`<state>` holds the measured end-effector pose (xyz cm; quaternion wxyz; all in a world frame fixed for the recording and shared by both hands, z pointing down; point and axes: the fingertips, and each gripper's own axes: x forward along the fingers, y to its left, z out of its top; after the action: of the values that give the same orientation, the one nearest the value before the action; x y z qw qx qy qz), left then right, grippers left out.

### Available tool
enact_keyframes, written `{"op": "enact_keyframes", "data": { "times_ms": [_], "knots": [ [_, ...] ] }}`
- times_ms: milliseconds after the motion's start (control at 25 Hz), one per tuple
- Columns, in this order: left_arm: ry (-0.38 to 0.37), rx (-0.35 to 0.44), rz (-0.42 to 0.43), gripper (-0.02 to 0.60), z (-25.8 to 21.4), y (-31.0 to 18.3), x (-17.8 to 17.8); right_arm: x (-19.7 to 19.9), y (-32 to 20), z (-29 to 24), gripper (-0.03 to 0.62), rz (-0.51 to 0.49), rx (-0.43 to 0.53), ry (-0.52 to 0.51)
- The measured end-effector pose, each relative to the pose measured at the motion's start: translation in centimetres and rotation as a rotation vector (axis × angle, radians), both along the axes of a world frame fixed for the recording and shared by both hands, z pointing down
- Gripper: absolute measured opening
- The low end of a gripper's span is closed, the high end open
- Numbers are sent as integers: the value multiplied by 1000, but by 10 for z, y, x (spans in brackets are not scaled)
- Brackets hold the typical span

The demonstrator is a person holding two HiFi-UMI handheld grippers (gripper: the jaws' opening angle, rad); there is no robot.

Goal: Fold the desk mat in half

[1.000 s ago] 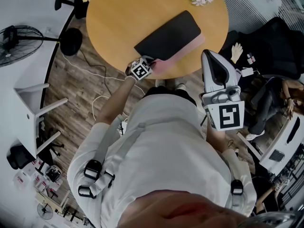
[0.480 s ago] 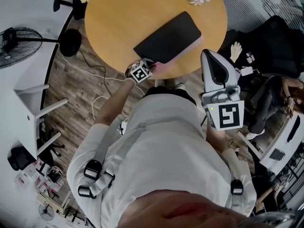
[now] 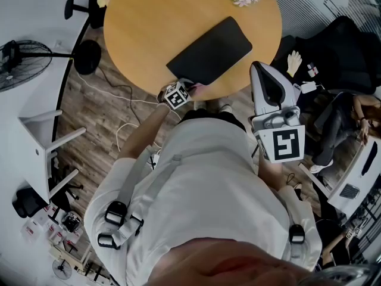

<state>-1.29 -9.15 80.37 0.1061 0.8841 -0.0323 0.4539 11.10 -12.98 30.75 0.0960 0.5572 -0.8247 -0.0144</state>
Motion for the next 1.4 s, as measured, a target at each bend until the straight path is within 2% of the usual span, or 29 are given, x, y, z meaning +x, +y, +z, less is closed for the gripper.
{"op": "enact_keyframes", "data": {
  "times_ms": [160, 240, 280, 400, 680, 1040, 1400],
  "knots": [
    [-3, 18, 18, 58, 3, 3, 0, 3, 0, -2, 5, 4, 2, -2],
    [-1, 9, 12, 82, 3, 5, 0, 3, -1, -5, 5, 9, 4, -11],
    [-1, -2, 7, 119, 3, 7, 0, 4, 0, -5, 5, 9, 5, -8],
    [5, -31, -11, 147, 1, 14, 0, 6, 0, -6, 5, 9, 7, -10],
    [39, -37, -21, 153, -14, 23, 0, 13, 1, -5, 5, 11, 11, 10],
    [202, 14, -143, 143, -88, 8, 23, 28, 5, -6, 5, 25, 8, 18],
    [434, 99, -319, 87, -196, -30, 44, 34, 10, -8, 5, 23, 9, 26]
  ]
}}
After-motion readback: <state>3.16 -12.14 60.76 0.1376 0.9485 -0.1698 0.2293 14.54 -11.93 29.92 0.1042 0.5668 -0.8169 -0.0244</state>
